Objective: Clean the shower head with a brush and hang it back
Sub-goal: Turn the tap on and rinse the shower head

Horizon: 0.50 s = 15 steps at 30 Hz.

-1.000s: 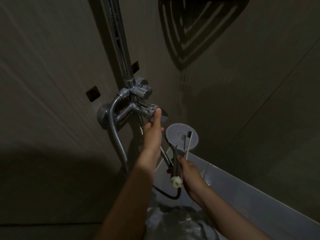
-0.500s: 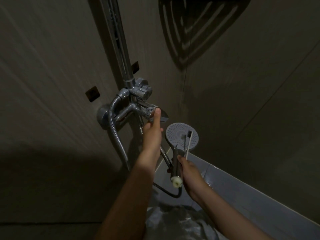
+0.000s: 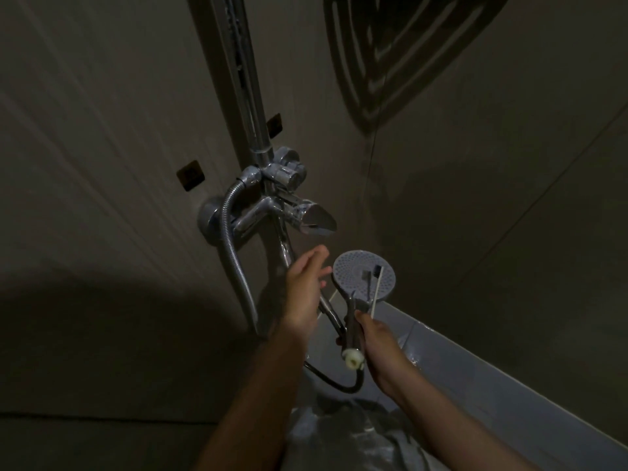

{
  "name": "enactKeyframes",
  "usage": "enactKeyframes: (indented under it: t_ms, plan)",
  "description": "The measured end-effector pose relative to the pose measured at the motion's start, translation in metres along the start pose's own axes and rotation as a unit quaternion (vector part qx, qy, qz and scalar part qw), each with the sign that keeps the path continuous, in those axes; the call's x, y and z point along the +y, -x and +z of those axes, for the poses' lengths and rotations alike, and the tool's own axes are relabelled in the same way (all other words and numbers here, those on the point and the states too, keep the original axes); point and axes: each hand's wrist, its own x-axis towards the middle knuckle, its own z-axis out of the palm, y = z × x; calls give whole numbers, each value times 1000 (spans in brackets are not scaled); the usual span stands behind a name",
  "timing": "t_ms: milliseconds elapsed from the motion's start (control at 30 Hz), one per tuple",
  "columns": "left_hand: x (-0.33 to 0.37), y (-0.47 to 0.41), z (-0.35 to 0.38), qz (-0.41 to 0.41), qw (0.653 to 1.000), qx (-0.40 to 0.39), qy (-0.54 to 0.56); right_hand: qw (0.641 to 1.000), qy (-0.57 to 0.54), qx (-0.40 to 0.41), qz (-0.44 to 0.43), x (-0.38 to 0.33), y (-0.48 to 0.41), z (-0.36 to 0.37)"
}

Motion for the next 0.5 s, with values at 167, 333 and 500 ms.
enactKeyframes:
  t_ms: [167,333,500]
  plan:
    - [-36,-3,-10,-81,996,-19,19,1000,8,-11,11,13,-6,0]
    - [-70,-4,-20,-149,974,17,172,999,24,-27,0,21,-9,6]
    - [-77,-8,-31,-170,947,21,270,998,39,-50,5,25,-12,10]
